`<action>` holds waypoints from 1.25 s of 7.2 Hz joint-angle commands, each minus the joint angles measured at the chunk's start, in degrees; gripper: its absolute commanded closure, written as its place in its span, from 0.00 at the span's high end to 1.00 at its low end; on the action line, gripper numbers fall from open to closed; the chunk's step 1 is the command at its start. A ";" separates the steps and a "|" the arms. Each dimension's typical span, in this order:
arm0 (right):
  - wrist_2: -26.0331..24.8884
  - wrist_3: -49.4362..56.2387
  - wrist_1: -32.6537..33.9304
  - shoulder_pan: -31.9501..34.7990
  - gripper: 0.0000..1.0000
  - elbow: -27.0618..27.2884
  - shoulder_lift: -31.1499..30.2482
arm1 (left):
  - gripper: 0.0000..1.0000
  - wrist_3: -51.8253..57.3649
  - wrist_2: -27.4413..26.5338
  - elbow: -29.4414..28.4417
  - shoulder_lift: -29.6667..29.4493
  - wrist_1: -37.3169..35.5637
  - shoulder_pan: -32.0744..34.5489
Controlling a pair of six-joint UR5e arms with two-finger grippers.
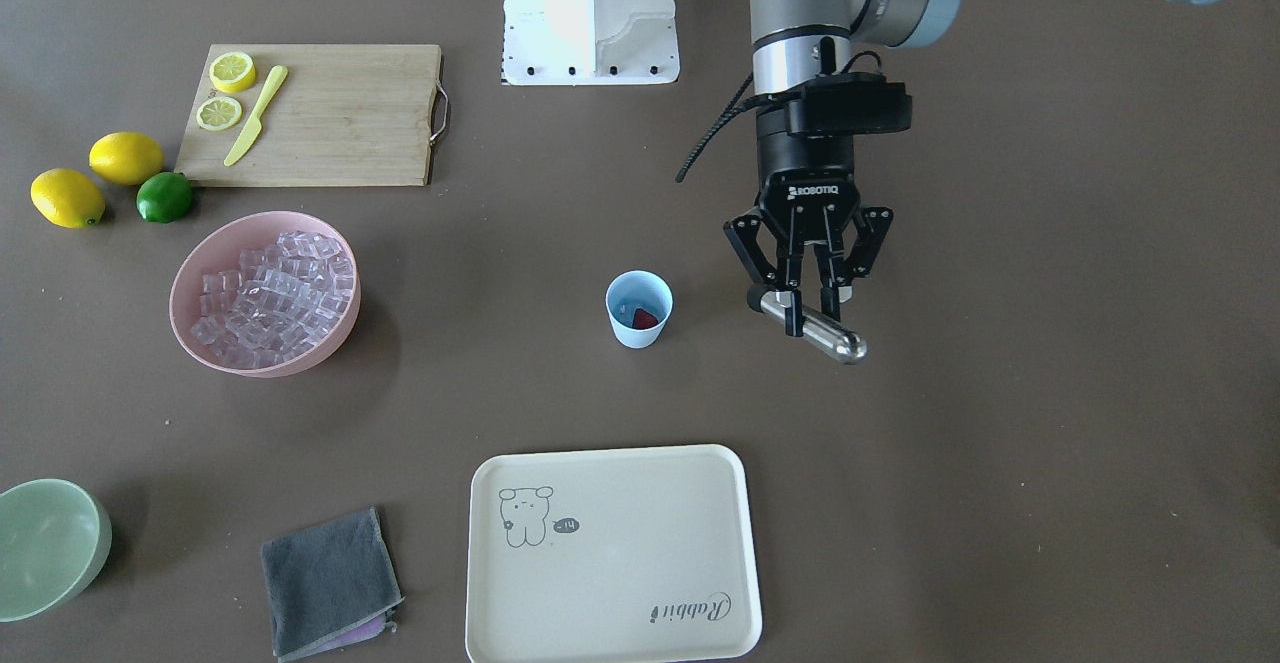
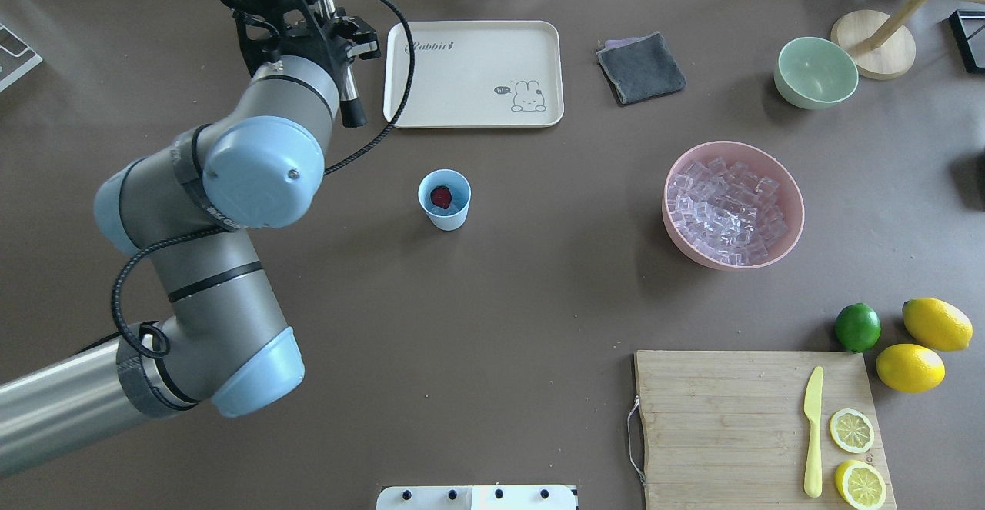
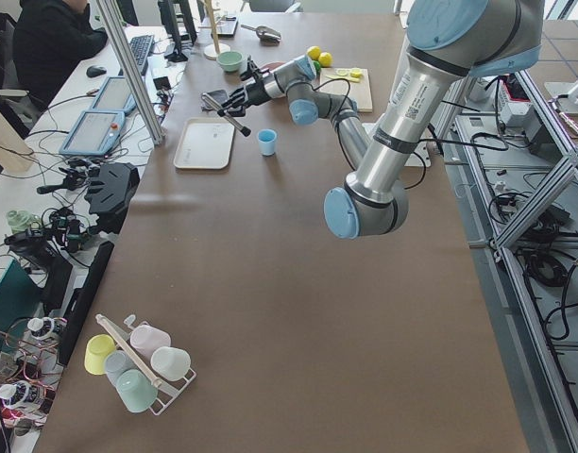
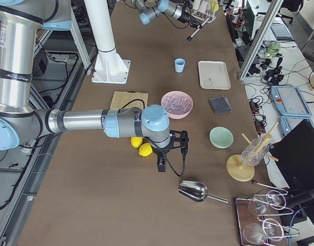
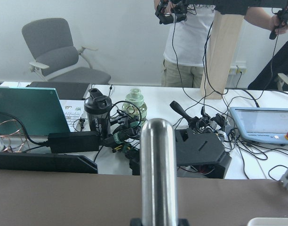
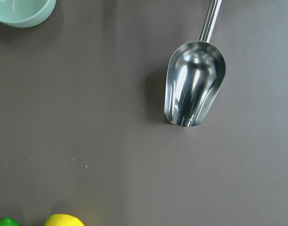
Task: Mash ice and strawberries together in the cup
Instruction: 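Carry the metal rod upright with the left gripper over the blue cup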
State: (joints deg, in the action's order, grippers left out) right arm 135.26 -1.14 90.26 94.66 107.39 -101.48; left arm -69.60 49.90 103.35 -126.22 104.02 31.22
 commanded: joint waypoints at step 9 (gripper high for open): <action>-0.09 0.09 0.00 -0.09 1.00 -0.42 -0.12 | 0.24 -12.74 -19.57 -15.36 -6.15 -1.54 -13.63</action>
State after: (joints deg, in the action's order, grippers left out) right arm 135.18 -1.06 90.26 94.64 107.16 -101.63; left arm -80.42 30.79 89.08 -132.33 102.47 18.67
